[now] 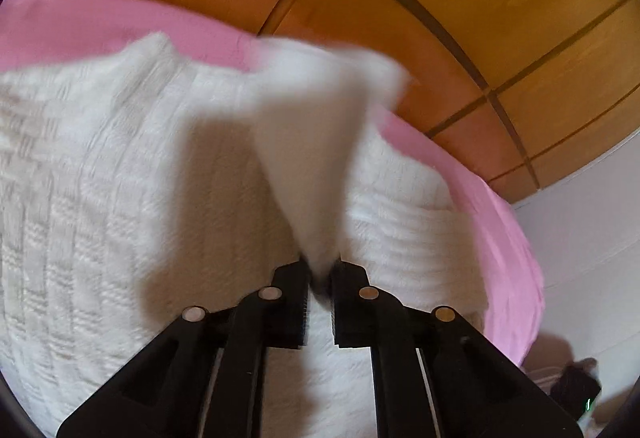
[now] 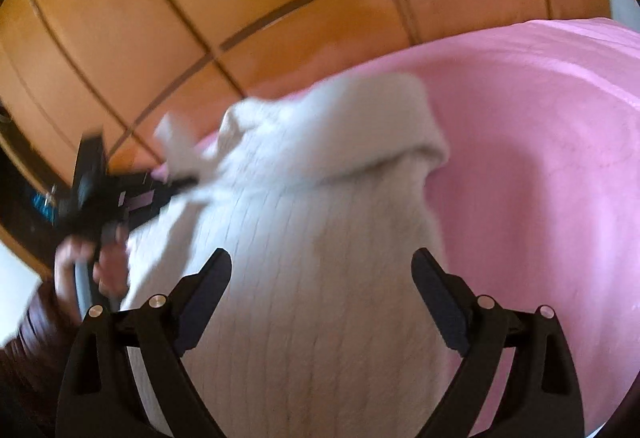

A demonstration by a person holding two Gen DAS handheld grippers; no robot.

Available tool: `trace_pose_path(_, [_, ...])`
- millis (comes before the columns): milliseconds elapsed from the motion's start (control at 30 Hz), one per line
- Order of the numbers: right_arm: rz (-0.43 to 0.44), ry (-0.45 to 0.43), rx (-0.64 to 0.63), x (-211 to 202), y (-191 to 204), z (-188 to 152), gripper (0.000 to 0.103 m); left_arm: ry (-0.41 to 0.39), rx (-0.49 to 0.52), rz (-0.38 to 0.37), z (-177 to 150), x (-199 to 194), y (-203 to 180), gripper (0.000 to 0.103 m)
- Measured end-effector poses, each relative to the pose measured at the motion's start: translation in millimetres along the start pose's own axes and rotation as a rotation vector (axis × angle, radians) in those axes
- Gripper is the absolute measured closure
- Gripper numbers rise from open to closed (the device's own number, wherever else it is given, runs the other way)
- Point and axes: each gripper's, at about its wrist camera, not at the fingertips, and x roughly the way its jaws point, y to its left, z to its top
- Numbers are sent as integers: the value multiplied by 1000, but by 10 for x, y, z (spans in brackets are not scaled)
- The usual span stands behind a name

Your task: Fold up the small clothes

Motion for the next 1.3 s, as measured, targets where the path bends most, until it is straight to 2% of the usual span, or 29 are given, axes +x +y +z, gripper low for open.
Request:
trace_pose_path(33, [-8,-9,8,14,-8,60,12,10,-16,9,-7,-9,67,73])
trace_pose_path(67, [-21,-19,11,31,-4,121,12,13,-42,11,-15,-20,142,43])
trace_pose_path(100, [-33,-33,10,62,18,202,12,-9,-93,-5,-27,-66,240,36])
trace_pose_path(133, [-40,-42,5,98,31,265,12,-36,-146,-31,-36,-116,337,35])
trace_pose_path(200, [-60,-52,-16,219,143,411,12,-38,-199,-59,-57,-151,456,37])
trace_pose_path(233, [-69,-50,-26,307,186,476,12,-43,-221,-66,-51,-161,510,45])
trace_pose_path(300, [-93,-38,-59,441,236,561,12,-49,-224,-63,-35,-178,586,63])
trace_pose_path(333, [-116,-29,-71,537,269,597,12,-48,-210,-51,-23,-177,601,84])
trace_pose_path(367, [-134,-17,-80,640,297,623,12,-48,-196,-27,22,-151,585,97])
trace_pose_path(467, [-153,11,-99,876,365,584,12,-82,-156,3,69,-234,614,97])
trace_pose_path(533, [-169,51,-129,1057,421,500,11,-103,-92,61,62,-212,574,97])
trace_pose_path(600, [-252,62,-180,1234,482,383,8,-84,-48,106,42,-151,590,96])
trace_pose_path(633, [-290,48,-231,1285,543,325,5,-77,-52,132,23,-124,621,88])
trace_pose_path(667, [-315,46,-259,1323,584,301,5,-86,-62,134,3,-131,665,82])
trace_pose_path(733, [-347,46,-276,1353,608,292,4,-106,-64,128,-16,-183,696,82])
trace_pose_path(900, [-354,43,-282,1376,575,285,2,-117,-55,151,-129,-437,832,82])
trace_pose_path(1033, [-359,30,-282,1396,608,265,2,-161,-145,131,-217,-839,1176,82])
trace_pose_path(1133, [-367,29,-290,1370,638,268,2,-241,-252,111,-307,-1242,1612,81])
trace_pose_path(1167, [-372,27,-294,1379,652,266,2,-280,-303,127,-333,-1406,1809,63])
trace_pose_path(1233, [-375,25,-296,1363,654,259,2,-358,-391,157,-390,-1664,2096,44])
trace_pose_path(1300, [-375,20,-295,1352,651,254,2,-430,-492,181,-453,-1934,2431,44])
